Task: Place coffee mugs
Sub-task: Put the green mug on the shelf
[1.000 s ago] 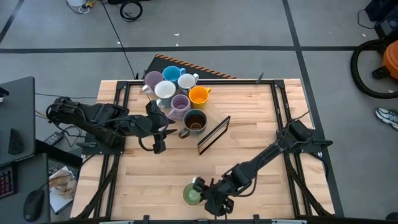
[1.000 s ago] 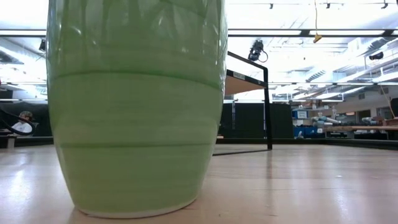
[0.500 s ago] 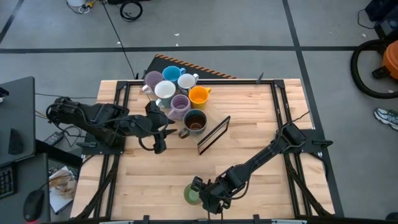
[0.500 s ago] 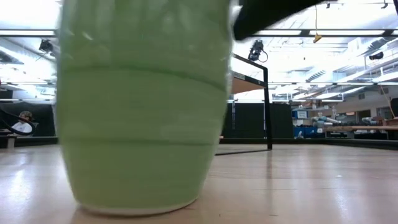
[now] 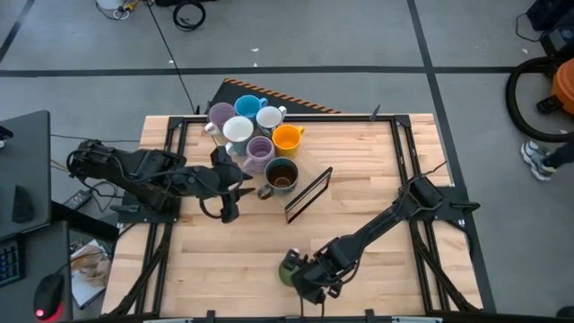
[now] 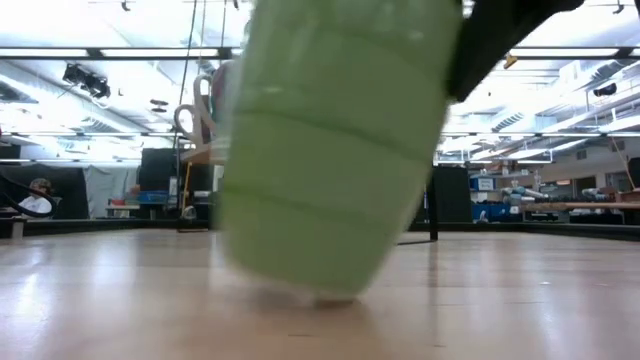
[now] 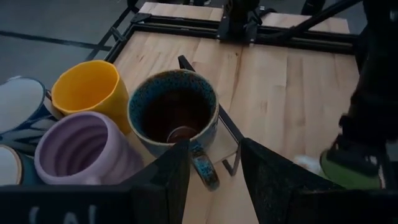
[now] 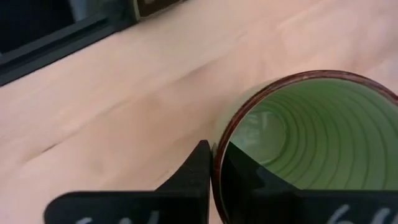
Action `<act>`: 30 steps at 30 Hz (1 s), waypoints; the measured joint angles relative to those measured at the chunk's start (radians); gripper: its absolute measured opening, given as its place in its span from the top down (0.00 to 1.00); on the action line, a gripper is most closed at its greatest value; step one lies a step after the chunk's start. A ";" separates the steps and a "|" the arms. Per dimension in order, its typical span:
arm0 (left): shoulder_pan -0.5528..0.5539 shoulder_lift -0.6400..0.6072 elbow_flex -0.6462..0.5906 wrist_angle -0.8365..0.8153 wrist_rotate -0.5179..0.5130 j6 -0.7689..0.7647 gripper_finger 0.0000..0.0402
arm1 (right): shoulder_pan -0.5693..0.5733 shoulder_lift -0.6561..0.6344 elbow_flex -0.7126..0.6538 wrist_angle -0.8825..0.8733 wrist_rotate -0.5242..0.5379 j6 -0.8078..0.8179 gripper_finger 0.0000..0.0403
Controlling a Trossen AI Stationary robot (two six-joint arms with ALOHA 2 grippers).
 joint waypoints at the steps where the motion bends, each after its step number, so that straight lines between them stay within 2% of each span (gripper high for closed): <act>1: 0.000 0.000 0.000 0.000 0.000 0.018 0.63 | -0.003 -0.011 0.000 -0.027 -0.002 0.018 0.94; 10: 0.000 -0.003 0.000 -0.027 0.001 0.084 0.63 | -0.051 -0.203 0.000 -0.281 -0.007 0.276 0.94; 13: 0.000 -0.008 0.000 -0.042 -0.004 0.119 0.63 | -0.083 -0.265 0.000 -0.282 -0.007 0.350 0.92; 22: -0.013 -0.051 -0.001 -0.093 -0.007 0.156 0.63 | -0.119 -0.448 0.000 -0.290 -0.075 0.371 0.94; 26: -0.013 -0.064 0.000 -0.099 -0.004 0.153 0.63 | -0.123 -0.522 0.000 -0.314 -0.023 0.402 0.93; 30: -0.013 -0.066 0.000 -0.098 -0.005 0.157 0.63 | -0.154 -0.572 0.000 -0.372 0.107 0.396 0.93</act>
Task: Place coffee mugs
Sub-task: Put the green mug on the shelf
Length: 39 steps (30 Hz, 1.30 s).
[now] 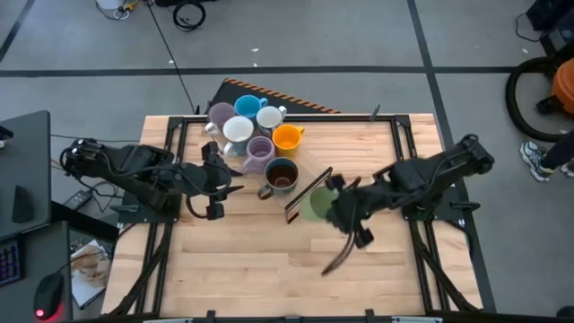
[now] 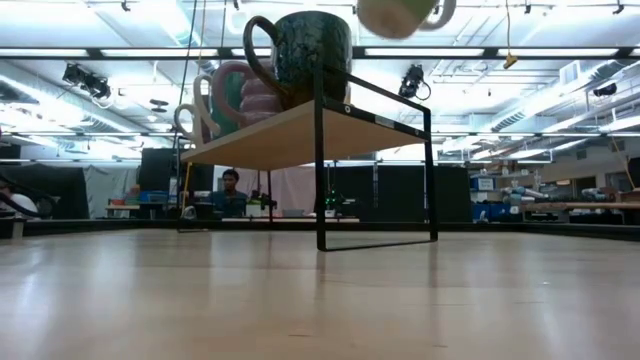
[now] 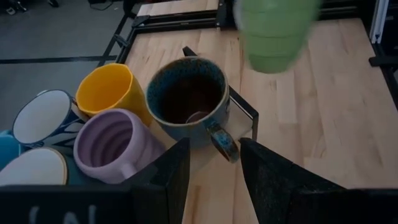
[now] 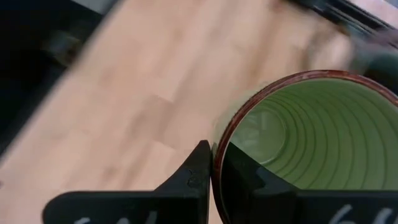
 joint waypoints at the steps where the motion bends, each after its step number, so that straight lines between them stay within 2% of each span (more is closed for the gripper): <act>1: 0.000 0.000 0.000 0.000 -0.003 0.000 0.63 | -0.017 -0.007 0.000 -0.016 0.022 -0.001 0.93; 8: 0.000 0.000 0.000 0.001 -0.007 0.000 0.63 | -0.183 -0.028 0.000 -0.075 0.054 -0.048 0.93; 13: 0.001 0.000 0.000 0.001 -0.025 -0.001 0.63 | -0.305 -0.008 0.000 -0.088 0.032 -0.125 0.93; 21: 0.001 0.000 0.000 0.001 -0.026 -0.027 0.63 | -0.457 0.014 0.000 -0.076 -0.132 -0.202 0.93; 31: 0.003 0.000 0.000 0.001 -0.026 -0.034 0.63 | -0.522 0.074 0.000 -0.068 -0.270 -0.269 0.93; 39: 0.003 0.000 0.000 0.000 -0.026 -0.035 0.63 | -0.529 0.115 0.004 -0.082 -0.271 -0.311 0.93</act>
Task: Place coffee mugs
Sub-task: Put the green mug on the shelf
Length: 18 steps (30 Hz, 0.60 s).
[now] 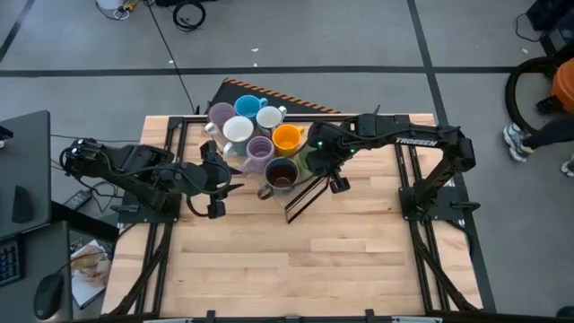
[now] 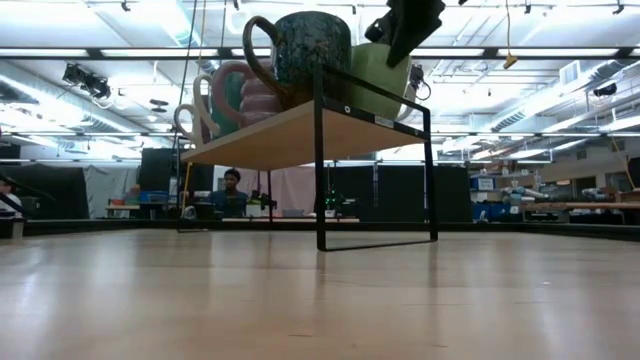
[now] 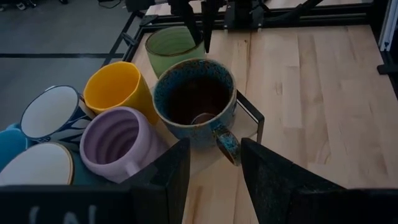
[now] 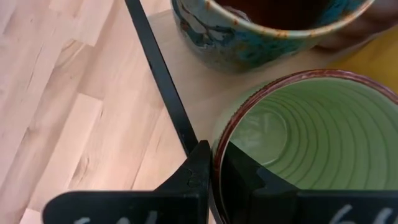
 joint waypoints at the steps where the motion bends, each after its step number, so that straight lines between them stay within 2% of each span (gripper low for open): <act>1: 0.000 0.000 0.000 0.000 0.000 0.000 0.63 | 0.000 0.000 0.000 0.001 0.000 -0.007 0.93; 7: 0.000 0.001 0.000 -0.003 0.000 0.000 0.63 | 0.011 0.000 -0.001 0.004 0.047 -0.028 0.89; 18: 0.000 0.001 0.000 -0.007 0.000 0.026 0.63 | 0.012 -0.002 0.009 0.007 0.059 -0.025 0.76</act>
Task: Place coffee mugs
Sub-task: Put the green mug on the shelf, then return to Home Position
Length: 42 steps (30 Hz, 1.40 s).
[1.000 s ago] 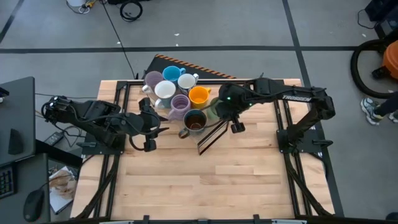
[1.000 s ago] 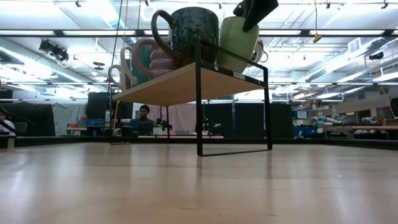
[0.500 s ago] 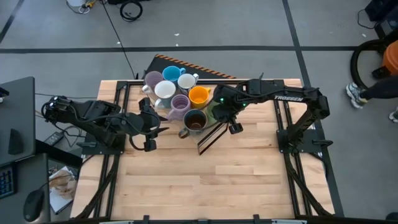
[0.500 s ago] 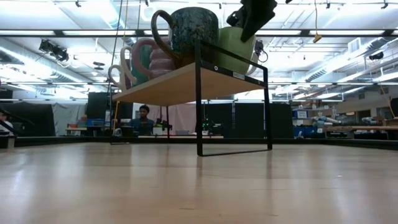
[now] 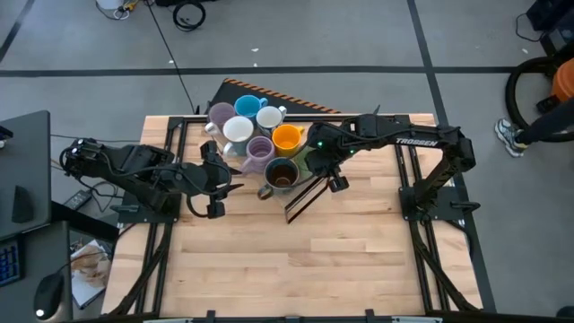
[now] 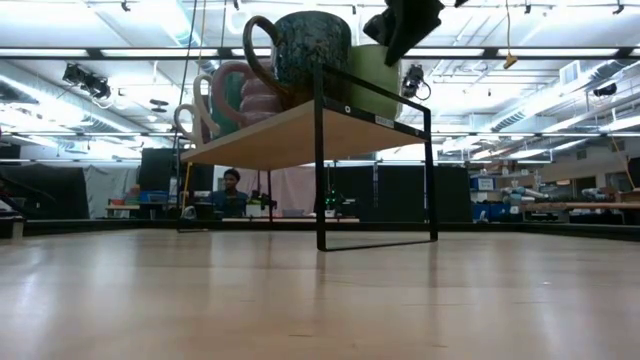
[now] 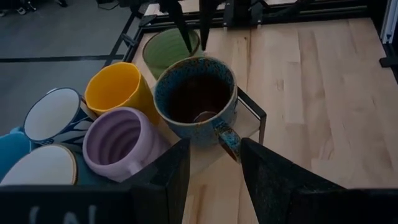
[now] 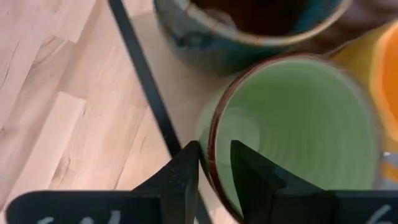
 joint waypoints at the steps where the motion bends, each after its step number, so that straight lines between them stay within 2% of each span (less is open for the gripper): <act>1: 0.000 0.000 0.000 0.000 0.000 0.005 0.63 | 0.000 0.000 0.010 0.002 0.001 0.000 0.75; 6: -0.002 0.000 0.000 -0.026 -0.006 0.027 0.63 | 0.000 -0.003 0.041 -0.015 0.025 0.008 0.71; 9: -0.003 -0.002 -0.025 -0.036 -0.049 0.031 0.63 | 0.000 -0.013 0.041 -0.040 0.040 0.040 0.69; 14: -0.014 -0.055 -0.142 0.027 -0.075 0.035 0.63 | 0.000 -0.079 0.041 -0.057 0.048 0.105 0.68; 20: -0.041 -0.188 -0.312 0.168 -0.080 0.033 0.63 | 0.000 -0.184 0.003 0.006 0.042 0.165 0.68; 25: -0.062 -0.326 -0.488 0.291 -0.106 0.010 0.63 | 0.007 -0.307 -0.161 0.151 0.052 0.223 0.68; 32: -0.064 -0.490 -0.709 0.471 -0.126 0.032 0.63 | 0.020 -0.559 -0.469 0.415 0.167 0.295 0.68; 42: -0.062 -0.651 -0.939 0.738 -0.131 0.133 0.63 | 0.000 -0.864 -0.859 0.805 0.154 0.274 0.68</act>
